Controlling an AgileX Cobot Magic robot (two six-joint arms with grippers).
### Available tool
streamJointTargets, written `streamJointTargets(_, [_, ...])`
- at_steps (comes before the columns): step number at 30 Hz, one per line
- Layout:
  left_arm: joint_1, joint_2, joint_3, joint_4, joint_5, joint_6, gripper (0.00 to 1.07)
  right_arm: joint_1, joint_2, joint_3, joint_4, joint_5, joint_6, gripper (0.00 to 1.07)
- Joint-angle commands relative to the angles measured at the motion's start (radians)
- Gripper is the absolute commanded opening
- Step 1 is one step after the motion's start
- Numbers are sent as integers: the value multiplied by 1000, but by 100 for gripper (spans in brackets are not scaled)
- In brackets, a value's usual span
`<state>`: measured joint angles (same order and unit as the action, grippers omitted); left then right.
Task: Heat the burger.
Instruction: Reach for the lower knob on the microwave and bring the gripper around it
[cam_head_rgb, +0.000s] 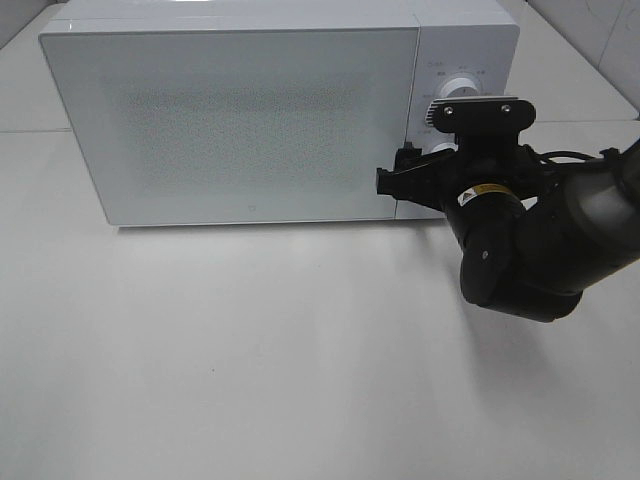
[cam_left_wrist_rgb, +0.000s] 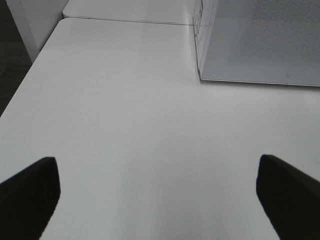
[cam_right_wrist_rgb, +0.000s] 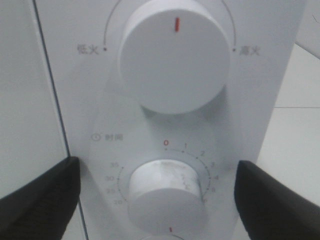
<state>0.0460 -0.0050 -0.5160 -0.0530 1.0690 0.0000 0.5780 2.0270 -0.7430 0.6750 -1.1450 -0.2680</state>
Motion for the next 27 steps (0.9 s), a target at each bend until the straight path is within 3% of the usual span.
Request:
streamJointTargets(1, [4, -13, 1, -1, 0, 0, 100, -12, 1, -14, -6, -21, 7, 76])
streamJointTargets(6, [4, -13, 1, -1, 0, 0, 100, -12, 7, -14, -11, -21, 7, 76])
streamJointTargets(14, [4, -13, 1, -1, 0, 0, 100, -12, 36, -14, -30, -16, 30, 62])
streamJointTargets(20, [4, -13, 1, -1, 0, 0, 100, -9, 36, -14, -29, -68, 23, 44])
streamJointTargets(21, [4, -13, 1, -1, 0, 0, 100, -9, 36, -14, -29, -78, 13, 35])
streamJointTargets(23, [4, -13, 1, -1, 0, 0, 100, -9, 36, -14, -29, -84, 7, 29])
streamJointTargets(24, [4, -13, 1, -1, 0, 0, 100, -9, 36, -14, -29, -95, 2, 19])
streamJointTargets(27, [4, -13, 1, -1, 0, 0, 100, -9, 36, -14, -29, -99, 2, 11])
